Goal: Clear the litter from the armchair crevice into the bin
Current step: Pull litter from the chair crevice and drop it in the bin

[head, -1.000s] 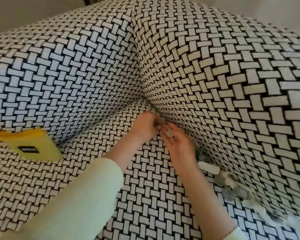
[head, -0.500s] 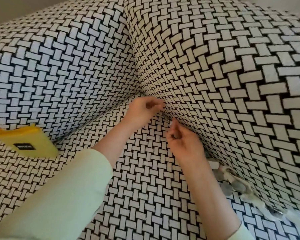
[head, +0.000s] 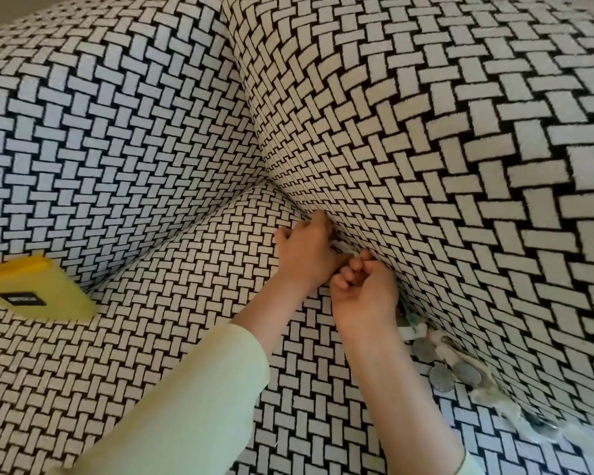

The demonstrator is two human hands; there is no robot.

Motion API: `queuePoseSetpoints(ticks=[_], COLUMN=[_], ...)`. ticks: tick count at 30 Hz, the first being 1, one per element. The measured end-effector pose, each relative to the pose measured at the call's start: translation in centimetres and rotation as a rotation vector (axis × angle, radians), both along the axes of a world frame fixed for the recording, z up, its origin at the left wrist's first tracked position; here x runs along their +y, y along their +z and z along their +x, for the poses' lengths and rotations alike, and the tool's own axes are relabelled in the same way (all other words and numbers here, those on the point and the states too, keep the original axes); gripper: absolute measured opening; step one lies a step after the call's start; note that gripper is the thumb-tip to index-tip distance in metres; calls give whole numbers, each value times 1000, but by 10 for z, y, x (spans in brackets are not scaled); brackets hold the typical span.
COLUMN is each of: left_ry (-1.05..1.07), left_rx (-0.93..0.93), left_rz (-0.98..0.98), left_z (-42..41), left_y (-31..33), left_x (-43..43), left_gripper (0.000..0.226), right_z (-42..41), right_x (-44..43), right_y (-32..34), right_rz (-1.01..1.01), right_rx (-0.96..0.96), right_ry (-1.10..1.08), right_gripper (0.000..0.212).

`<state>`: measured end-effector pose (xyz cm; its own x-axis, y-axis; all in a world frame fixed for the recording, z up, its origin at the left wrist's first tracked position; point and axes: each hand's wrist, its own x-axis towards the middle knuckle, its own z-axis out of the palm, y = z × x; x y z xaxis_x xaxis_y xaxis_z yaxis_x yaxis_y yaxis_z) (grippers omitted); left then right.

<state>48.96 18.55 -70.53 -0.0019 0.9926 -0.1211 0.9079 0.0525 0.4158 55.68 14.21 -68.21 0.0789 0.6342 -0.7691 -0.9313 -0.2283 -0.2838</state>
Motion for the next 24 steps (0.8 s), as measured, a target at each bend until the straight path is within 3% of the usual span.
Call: queuePoseSetpoints(ticks=[11, 15, 20, 24], left_ry=[-127, -161, -195, -11], left_rx=[-23, -183, -220, -415], left_rz=[52, 53, 126, 109], left_z=[0, -10, -23, -41], left_y=[3, 2, 7, 10], left_x=[1, 1, 2, 2], left_gripper=[35, 31, 28, 27], right_z=[-2, -1, -2, -4], right_x=[0, 0, 3, 3], right_y=[-1, -1, -3, -6], right_rz=[-10, -6, 51, 118], right_rx=[-9, 0, 18, 23], right_ry=[-22, -19, 24, 65], right_gripper=[31, 31, 30, 33])
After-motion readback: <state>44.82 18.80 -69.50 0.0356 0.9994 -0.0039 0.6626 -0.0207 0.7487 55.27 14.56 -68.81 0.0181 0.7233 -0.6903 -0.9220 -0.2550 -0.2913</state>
